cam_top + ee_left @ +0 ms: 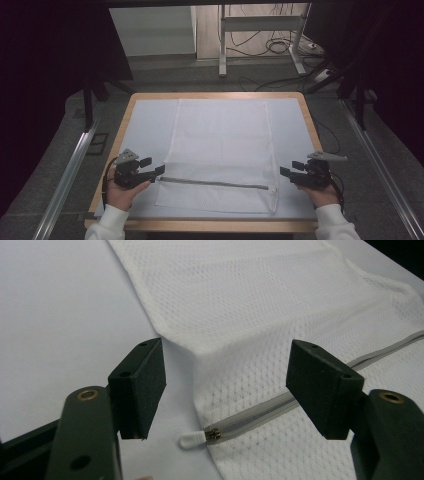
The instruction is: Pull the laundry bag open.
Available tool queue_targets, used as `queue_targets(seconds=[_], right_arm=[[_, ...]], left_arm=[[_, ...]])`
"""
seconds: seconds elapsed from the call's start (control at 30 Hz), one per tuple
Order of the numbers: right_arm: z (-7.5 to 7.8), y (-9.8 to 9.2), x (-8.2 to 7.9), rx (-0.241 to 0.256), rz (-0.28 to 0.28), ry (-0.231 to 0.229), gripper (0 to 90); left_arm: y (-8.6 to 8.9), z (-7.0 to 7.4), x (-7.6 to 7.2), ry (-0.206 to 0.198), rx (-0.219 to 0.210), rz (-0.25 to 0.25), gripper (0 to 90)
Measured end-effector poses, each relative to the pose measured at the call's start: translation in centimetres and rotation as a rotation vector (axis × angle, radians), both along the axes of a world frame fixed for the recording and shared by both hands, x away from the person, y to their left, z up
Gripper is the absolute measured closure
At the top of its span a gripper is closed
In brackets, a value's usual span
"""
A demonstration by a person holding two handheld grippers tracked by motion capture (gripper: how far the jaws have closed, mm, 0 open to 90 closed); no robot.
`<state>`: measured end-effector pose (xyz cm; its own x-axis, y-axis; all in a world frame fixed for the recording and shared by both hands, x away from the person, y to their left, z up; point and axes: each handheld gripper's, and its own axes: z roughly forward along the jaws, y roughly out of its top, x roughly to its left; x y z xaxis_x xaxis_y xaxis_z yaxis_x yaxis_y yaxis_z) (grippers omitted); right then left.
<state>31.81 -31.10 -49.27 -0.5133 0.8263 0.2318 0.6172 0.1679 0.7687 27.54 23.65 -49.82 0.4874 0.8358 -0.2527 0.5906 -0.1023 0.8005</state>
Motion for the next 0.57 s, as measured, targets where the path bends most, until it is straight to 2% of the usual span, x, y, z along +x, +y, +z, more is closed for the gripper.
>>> queue_targets(seconds=[0.1, 0.23, 0.4, 0.57], right_arm=[[0.12, -0.29, -0.39, 0.005, -0.015, -0.028, 34.4], [0.29, -0.22, -0.81, 0.011, -0.006, -0.046, 34.3], [0.23, 0.02, -0.91, 0.011, 0.018, -0.035, 33.5], [0.21, 0.00, -0.81, 0.015, 0.020, -0.036, 31.4]], left_arm=[[-0.03, -0.05, 0.33, 0.005, 0.005, -0.003, 32.2], [0.02, -0.11, 0.65, 0.012, 0.006, -0.006, 32.2], [0.42, 0.04, 0.48, -0.006, -0.001, 0.017, 32.7], [0.79, -0.15, 0.66, 0.004, -0.003, 0.027, 32.5]])
